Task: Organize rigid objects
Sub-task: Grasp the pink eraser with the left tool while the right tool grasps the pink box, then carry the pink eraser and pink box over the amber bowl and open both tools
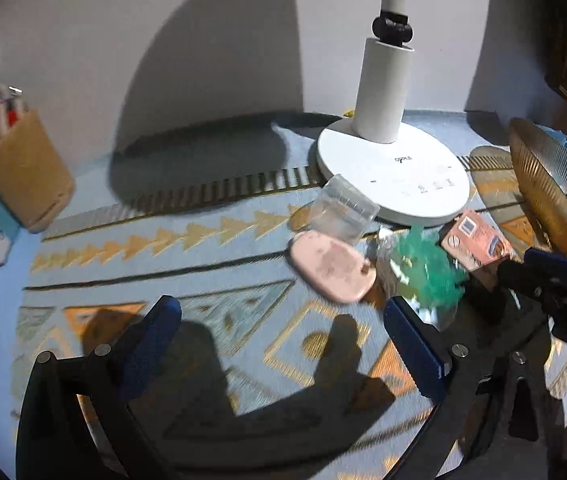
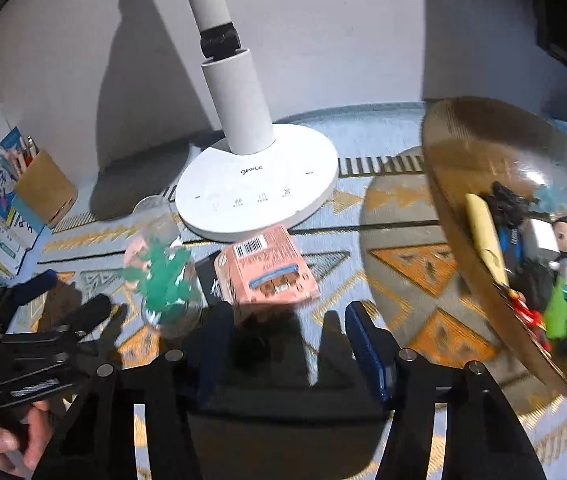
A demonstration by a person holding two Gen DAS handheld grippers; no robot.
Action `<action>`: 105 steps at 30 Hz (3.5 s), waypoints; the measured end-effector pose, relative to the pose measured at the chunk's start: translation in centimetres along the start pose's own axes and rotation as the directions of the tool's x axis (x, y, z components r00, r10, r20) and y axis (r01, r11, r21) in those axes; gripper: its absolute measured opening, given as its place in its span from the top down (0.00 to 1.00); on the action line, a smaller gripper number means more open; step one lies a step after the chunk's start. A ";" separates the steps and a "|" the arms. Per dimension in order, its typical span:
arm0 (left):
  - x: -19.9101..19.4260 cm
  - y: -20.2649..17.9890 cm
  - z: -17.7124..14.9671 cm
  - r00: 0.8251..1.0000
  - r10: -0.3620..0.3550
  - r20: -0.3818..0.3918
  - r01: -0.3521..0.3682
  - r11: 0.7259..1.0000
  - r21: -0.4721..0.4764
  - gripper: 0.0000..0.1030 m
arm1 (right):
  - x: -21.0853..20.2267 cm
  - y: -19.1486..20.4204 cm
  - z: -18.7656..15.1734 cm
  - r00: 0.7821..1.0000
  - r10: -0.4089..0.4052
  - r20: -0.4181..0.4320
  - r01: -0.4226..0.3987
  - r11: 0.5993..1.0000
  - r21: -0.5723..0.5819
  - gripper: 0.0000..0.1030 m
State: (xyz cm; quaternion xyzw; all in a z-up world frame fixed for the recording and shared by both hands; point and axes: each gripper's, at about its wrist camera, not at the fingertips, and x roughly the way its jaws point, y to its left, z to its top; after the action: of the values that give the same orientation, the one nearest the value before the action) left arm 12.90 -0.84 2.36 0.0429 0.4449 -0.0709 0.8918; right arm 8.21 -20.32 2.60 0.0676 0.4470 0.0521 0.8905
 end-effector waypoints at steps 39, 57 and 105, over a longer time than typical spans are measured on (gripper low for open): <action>2.4 -1.4 1.3 0.999 -0.045 -0.028 0.046 0.998 0.044 0.62 | 3.2 1.0 1.1 0.997 -0.074 0.021 0.076 0.992 -0.100 0.58; -8.9 -2.9 -11.3 0.967 -0.256 -0.007 0.254 0.957 0.143 0.62 | -5.8 -1.2 -8.5 0.998 -0.004 -0.060 0.003 1.000 -0.023 0.59; -19.0 -19.5 6.3 0.848 -0.385 0.364 0.320 0.920 0.225 0.67 | -23.6 -14.5 1.8 0.922 -0.182 0.342 0.138 0.979 0.148 0.62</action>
State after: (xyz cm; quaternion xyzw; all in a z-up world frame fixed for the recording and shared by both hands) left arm 3.37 -19.28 21.03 0.0146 0.2459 -0.2755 0.9292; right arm -3.95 -38.37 19.83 0.0932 0.2858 -0.0611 0.9518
